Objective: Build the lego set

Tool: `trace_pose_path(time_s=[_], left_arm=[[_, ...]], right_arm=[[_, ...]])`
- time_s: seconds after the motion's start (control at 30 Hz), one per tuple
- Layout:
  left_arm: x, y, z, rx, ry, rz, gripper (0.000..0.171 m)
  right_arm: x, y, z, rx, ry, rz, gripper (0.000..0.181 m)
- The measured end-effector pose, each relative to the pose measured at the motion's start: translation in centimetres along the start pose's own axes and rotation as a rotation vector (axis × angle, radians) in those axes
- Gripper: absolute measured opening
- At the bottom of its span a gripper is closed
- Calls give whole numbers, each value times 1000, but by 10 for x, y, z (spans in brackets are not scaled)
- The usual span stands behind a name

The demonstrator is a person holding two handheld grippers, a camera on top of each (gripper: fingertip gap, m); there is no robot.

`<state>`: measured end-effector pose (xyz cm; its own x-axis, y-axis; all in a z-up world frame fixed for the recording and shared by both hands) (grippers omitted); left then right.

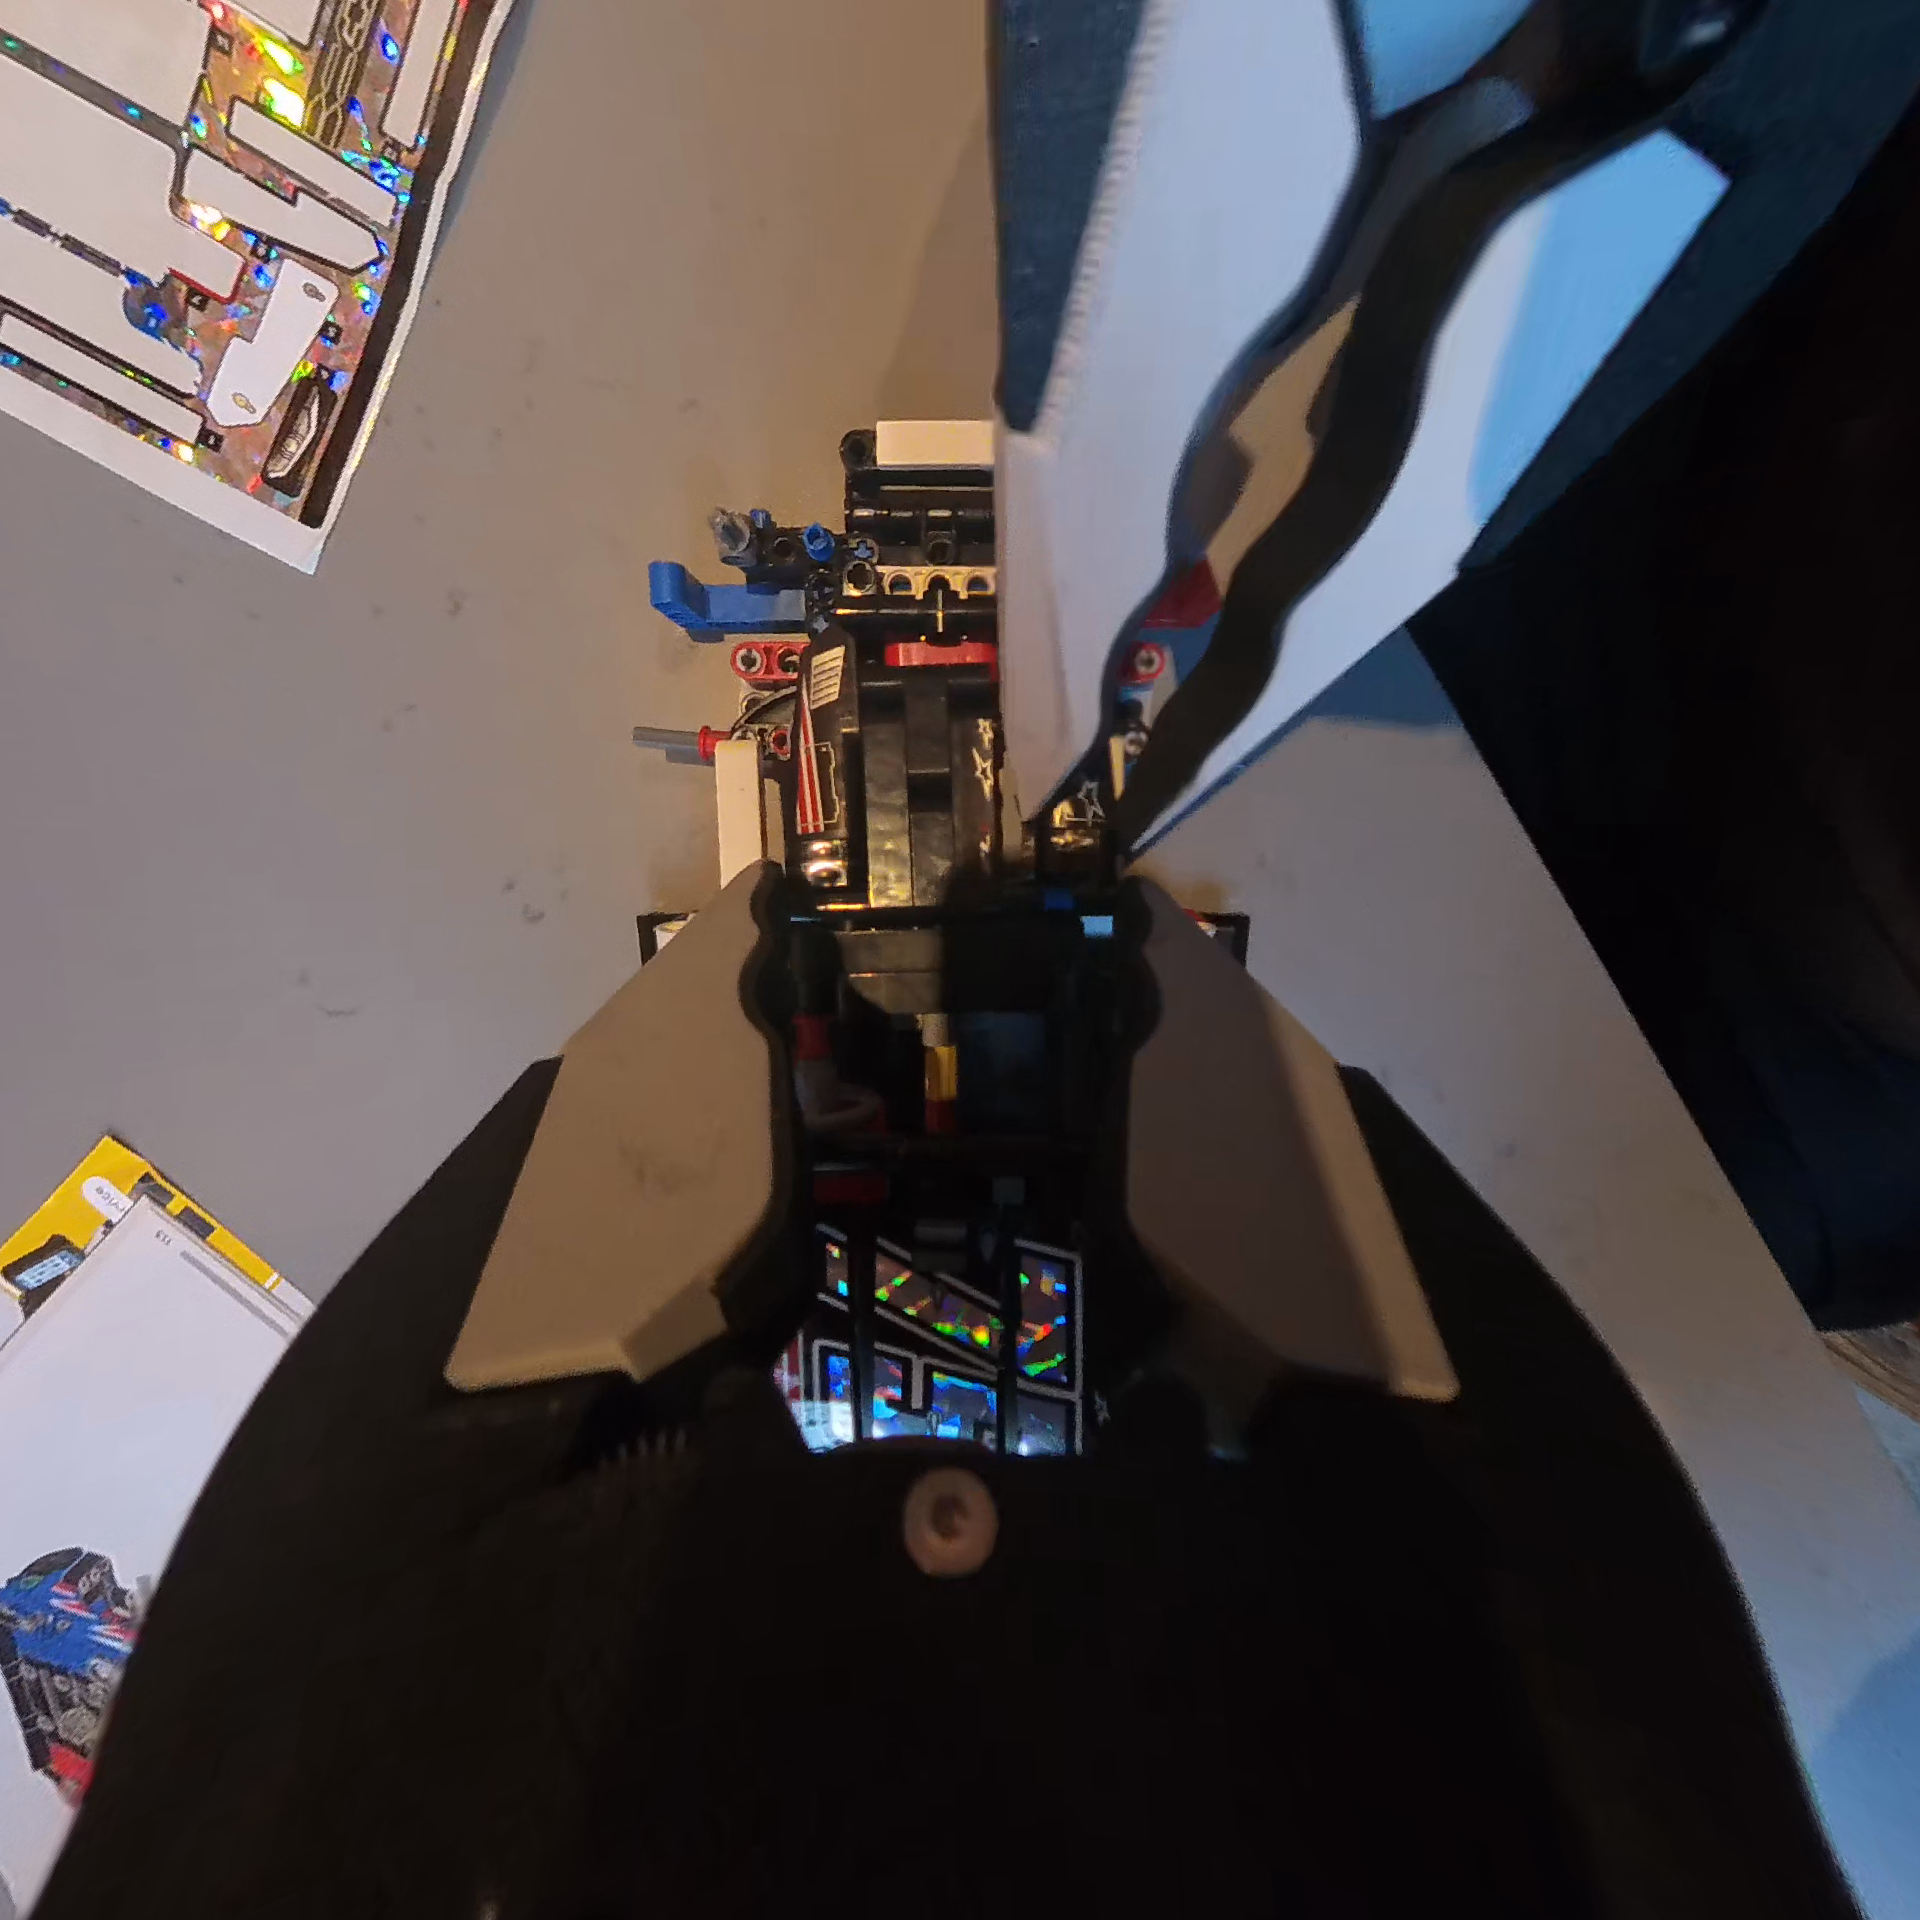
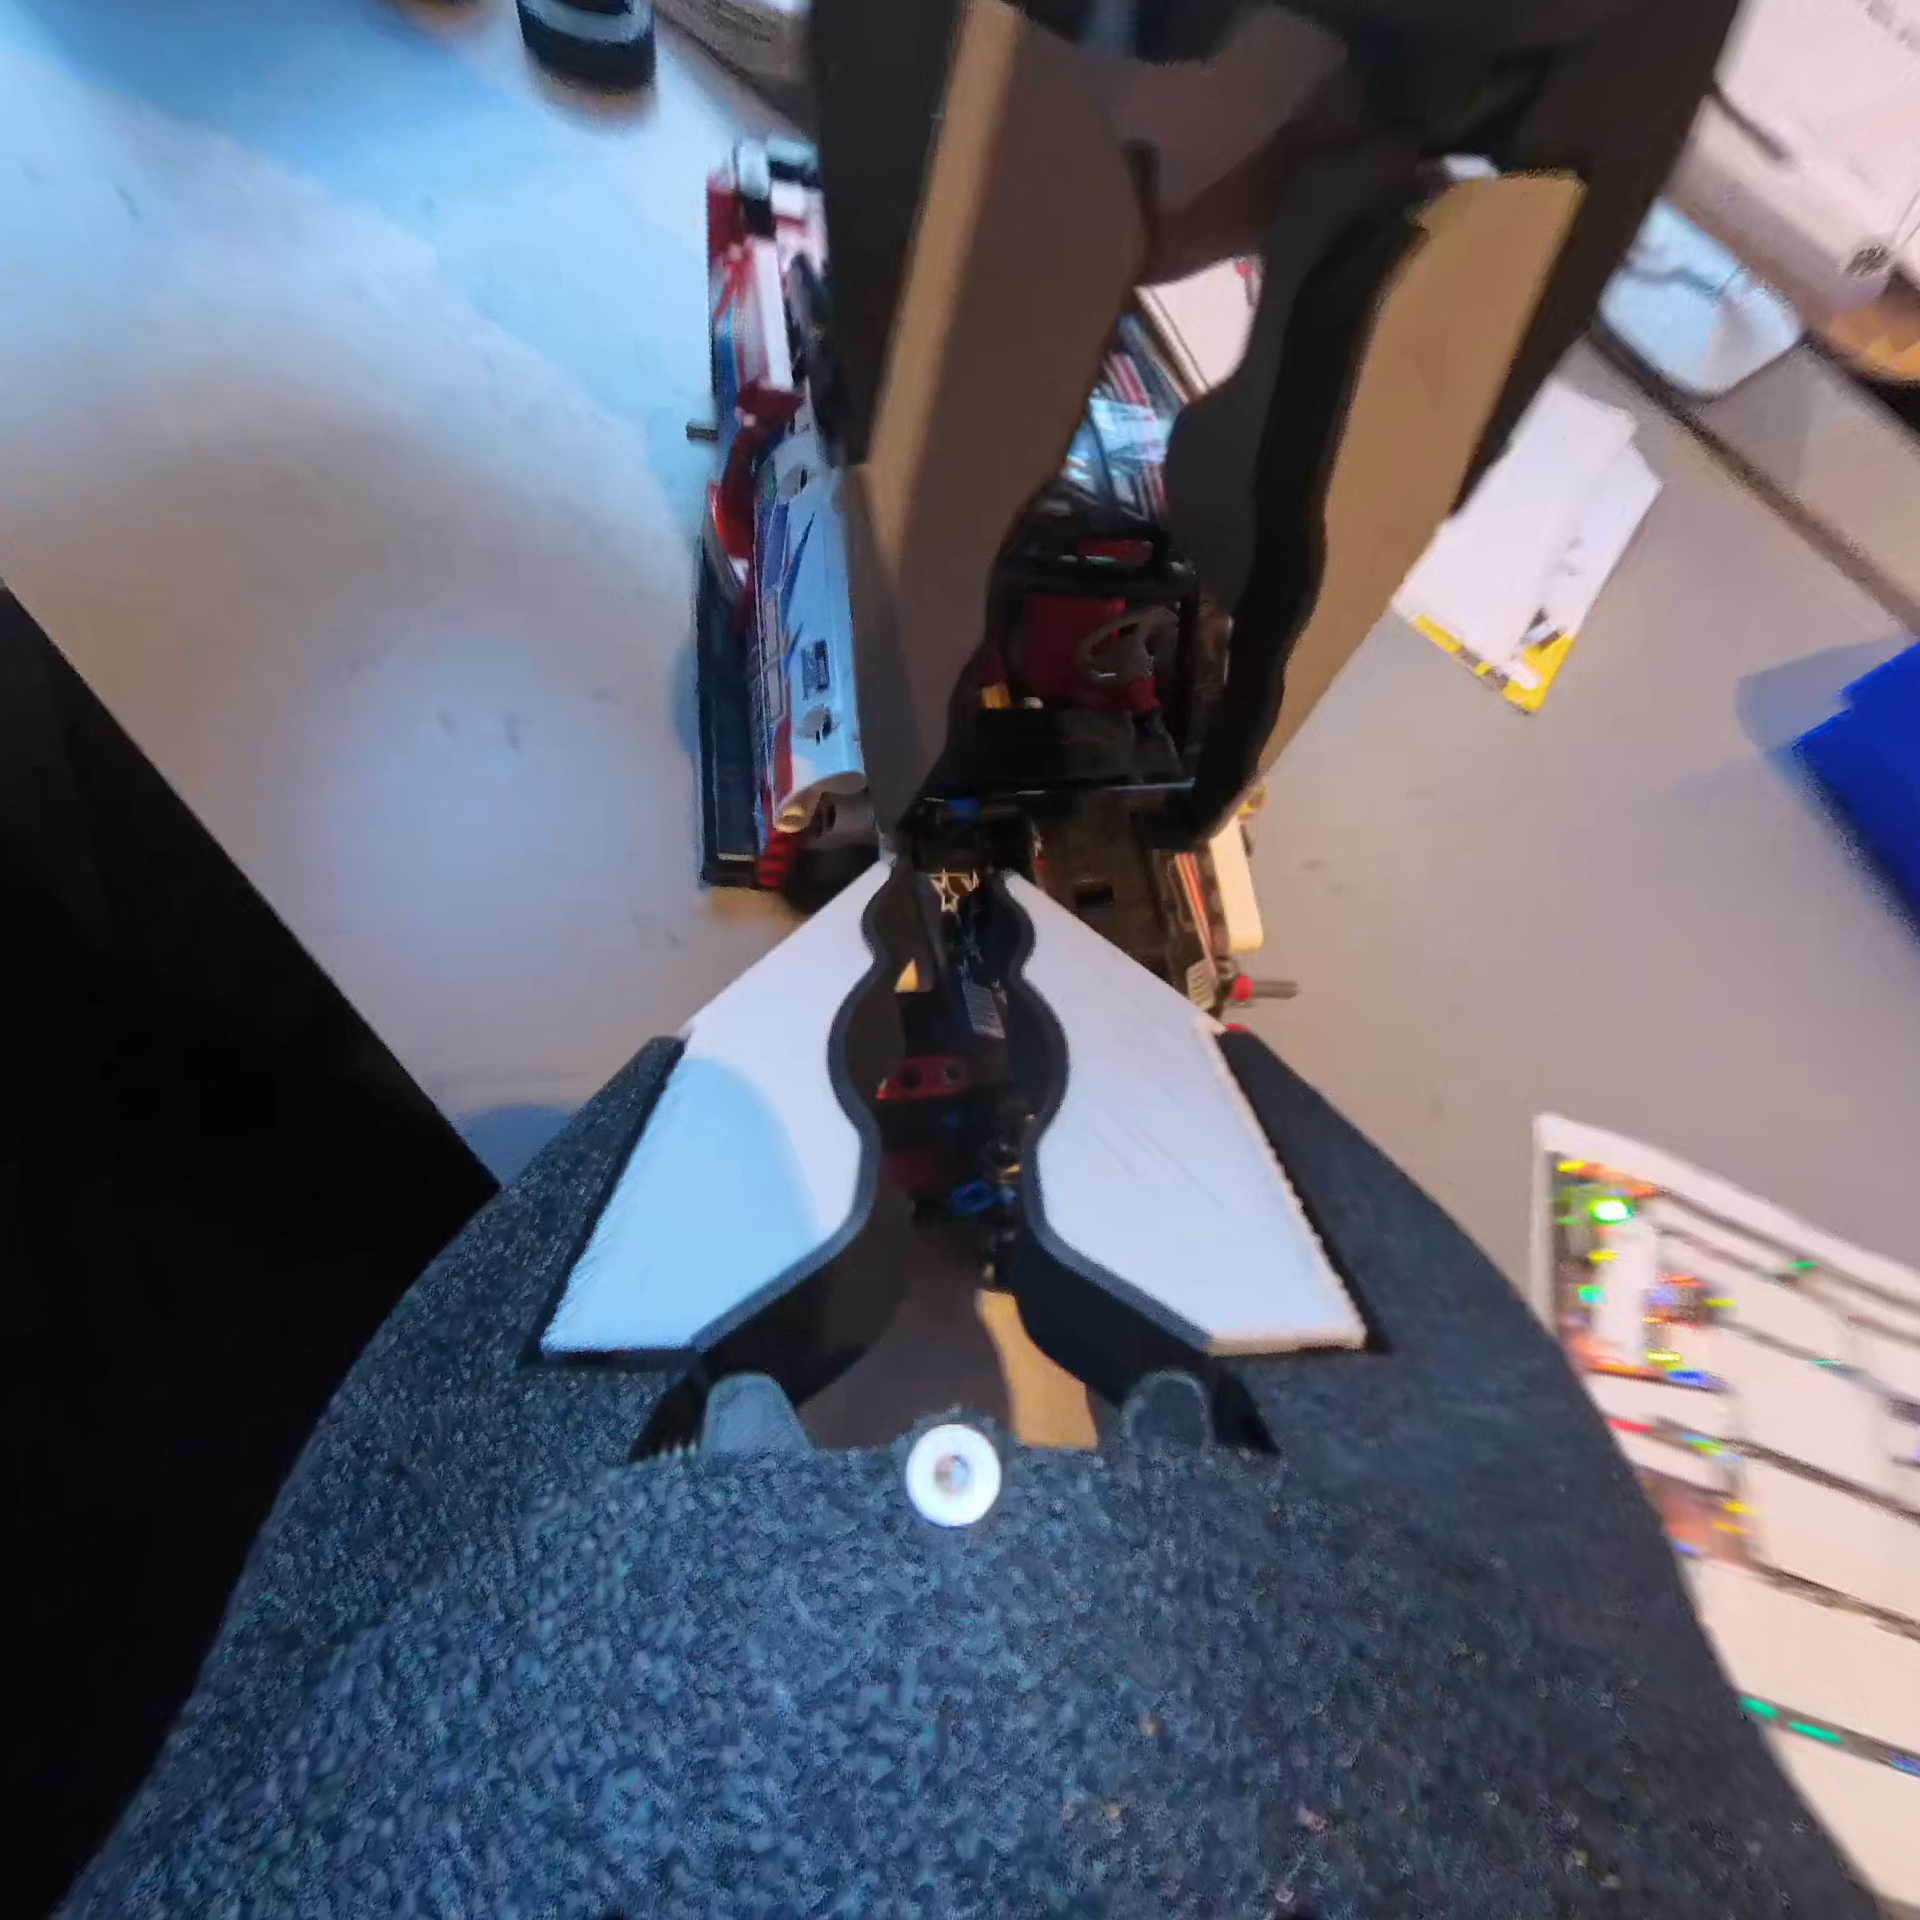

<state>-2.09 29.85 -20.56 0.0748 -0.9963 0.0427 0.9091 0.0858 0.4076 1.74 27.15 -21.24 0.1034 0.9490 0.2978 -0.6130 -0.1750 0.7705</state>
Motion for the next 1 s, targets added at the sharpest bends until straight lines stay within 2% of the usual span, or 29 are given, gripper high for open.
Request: trace_pose_path(time_s=[0.07, 0.13, 0.23, 0.33, 0.43, 0.47, 0.6, 0.77, 0.83, 0.93, 1.0], left_arm=[[0, 0, 0, 11, 1, 12, 59], [-1, 0, 1, 14, 2, 16, 59], [0, -2, 1, -5, 21, -1, 59], [0, -3, 2, 6, 18, 1, 59], [1, -2, 1, 29, 13, -3, 60], [1, -2, 1, 32, 9, -1, 59], [1, -1, 2, 48, 17, 19, 59], [0, -3, 2, 61, 19, 29, 59], [-1, -3, 2, 60, 24, 29, 59], [-1, -3, 2, 58, 26, 24, 59], [-1, -3, 2, 56, 24, 31, 60]], right_arm=[[2, -2, 0, 66, 73, -173, 13], [2, -1, -1, 88, 90, -212, 12], [0, 3, -4, 55, -7, -81, 13], [-3, 3, -4, 59, -37, -69, 14], [-7, 1, -1, 24, -136, 99, 16], [-7, 1, 0, 16, -153, 130, 12], [-2, 2, -1, 61, -44, -38, 10], [-3, 6, -1, 133, 1, -148, 5], [-3, 5, -1, 117, -7, -115, 5], [-7, 4, -1, 61, -117, 95, 5], [-7, 4, -1, 51, -129, 110, 6]])
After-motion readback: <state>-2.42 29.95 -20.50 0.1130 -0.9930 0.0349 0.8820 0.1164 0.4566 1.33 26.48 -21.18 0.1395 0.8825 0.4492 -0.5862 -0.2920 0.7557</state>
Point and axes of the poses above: each gripper's, where its closed fingertips meet, z back along the fingers, y out of its top, x = y × z across the jaws, the point moved 3 cm from there along z, back along the fingers, and after that the axes turned 4 degrees about z, right-handed, at the moved point
